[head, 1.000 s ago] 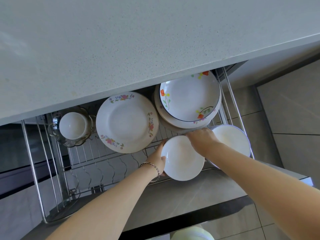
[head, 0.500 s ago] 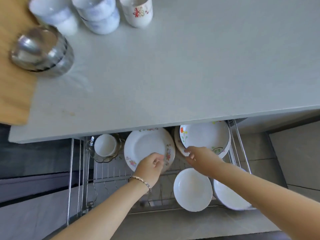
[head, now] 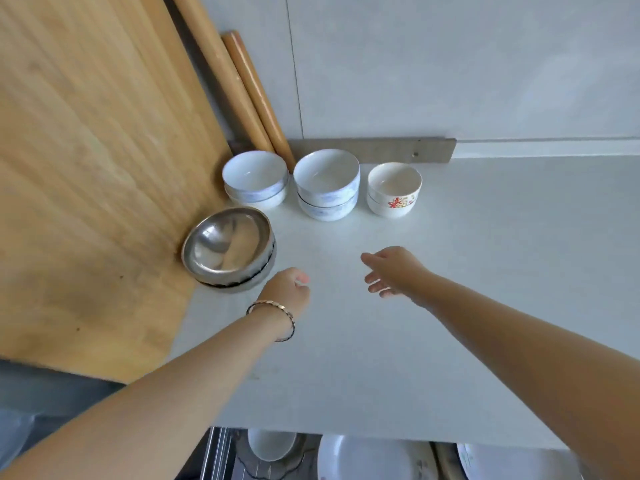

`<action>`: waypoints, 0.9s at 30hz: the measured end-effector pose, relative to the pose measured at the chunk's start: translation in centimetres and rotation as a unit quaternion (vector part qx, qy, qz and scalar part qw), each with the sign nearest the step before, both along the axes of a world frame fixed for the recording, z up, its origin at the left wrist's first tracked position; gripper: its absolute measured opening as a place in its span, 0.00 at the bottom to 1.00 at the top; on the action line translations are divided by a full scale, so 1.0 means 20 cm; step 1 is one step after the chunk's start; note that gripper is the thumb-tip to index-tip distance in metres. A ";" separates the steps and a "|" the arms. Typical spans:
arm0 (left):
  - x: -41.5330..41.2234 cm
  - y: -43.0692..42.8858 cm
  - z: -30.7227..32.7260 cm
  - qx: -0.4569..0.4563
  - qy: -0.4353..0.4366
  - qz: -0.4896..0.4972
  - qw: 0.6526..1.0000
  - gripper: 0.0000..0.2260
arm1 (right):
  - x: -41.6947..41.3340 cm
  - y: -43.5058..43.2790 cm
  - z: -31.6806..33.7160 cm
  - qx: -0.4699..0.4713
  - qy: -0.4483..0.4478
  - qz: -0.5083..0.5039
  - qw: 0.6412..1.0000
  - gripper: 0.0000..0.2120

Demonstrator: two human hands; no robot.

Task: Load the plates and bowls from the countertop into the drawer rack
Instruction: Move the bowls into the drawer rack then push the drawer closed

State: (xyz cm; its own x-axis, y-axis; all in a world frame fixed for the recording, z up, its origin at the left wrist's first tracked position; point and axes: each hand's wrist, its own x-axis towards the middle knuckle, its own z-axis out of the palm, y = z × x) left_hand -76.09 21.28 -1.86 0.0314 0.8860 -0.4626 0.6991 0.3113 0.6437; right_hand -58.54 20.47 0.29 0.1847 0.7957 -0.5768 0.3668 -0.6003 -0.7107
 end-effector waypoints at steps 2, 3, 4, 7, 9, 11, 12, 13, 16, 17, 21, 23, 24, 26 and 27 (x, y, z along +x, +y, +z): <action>-0.02 0.10 -0.04 -0.006 0.002 -0.021 1.000 0.14 | -0.06 0.20 0.01 -0.007 0.057 -0.073 0.996 0.21; -0.03 0.14 -0.06 -0.009 -0.001 -0.031 0.999 0.14 | -0.09 0.29 0.01 -0.010 0.087 -0.104 0.991 0.23; -0.03 0.17 -0.08 -0.009 -0.007 -0.037 0.999 0.14 | -0.11 0.38 0.00 -0.015 0.115 -0.129 0.985 0.26; -0.05 0.23 -0.14 -0.010 -0.016 -0.053 0.998 0.14 | -0.16 0.62 -0.03 -0.023 0.182 -0.189 0.965 0.33; -0.07 0.25 -0.17 -0.011 -0.018 -0.062 0.998 0.14 | -0.19 0.71 -0.05 -0.006 0.216 -0.225 0.950 0.32; -0.09 0.25 -0.19 -0.014 -0.019 -0.068 0.997 0.15 | -0.21 0.77 -0.08 0.017 0.240 -0.256 0.936 0.27; -0.10 0.25 -0.21 -0.014 -0.015 -0.071 0.997 0.15 | -0.22 0.78 -0.09 0.026 0.248 -0.268 0.931 0.25; -0.11 0.25 -0.21 -0.015 -0.011 -0.074 0.997 0.15 | -0.23 0.79 -0.09 0.032 0.252 -0.276 0.927 0.23; -0.12 0.22 -0.22 -0.028 -0.021 -0.069 0.997 0.15 | -0.27 0.78 -0.09 0.048 0.248 -0.285 0.925 0.22; -0.12 0.21 -0.23 -0.031 -0.027 -0.069 0.997 0.15 | -0.27 0.76 -0.09 0.051 0.247 -0.288 0.924 0.22; -0.12 0.18 -0.24 -0.038 -0.045 -0.058 0.997 0.14 | -0.24 0.64 -0.11 0.044 0.247 -0.294 0.922 0.23; -0.11 0.14 -0.23 -0.051 -0.087 -0.015 0.995 0.14 | -0.21 0.54 -0.12 0.025 0.248 -0.286 0.925 0.21; -0.10 0.12 -0.23 -0.056 -0.115 0.008 0.992 0.15 | -0.19 0.47 -0.12 0.016 0.247 -0.275 0.929 0.19; -0.08 0.07 -0.19 -0.073 -0.183 0.045 0.979 0.21 | -0.15 0.34 -0.12 -0.005 0.244 -0.250 0.937 0.15; -0.06 0.05 -0.16 -0.087 -0.221 0.063 0.969 0.24 | -0.13 0.26 -0.13 -0.018 0.240 -0.238 0.941 0.14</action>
State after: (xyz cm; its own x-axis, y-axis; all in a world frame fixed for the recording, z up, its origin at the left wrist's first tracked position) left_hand -77.32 22.19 -4.99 0.1565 0.8051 -0.5721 0.3165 0.5078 0.8012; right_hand -61.11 25.62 -2.21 0.2265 0.6678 -0.7091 -0.3079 -0.6416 -0.7026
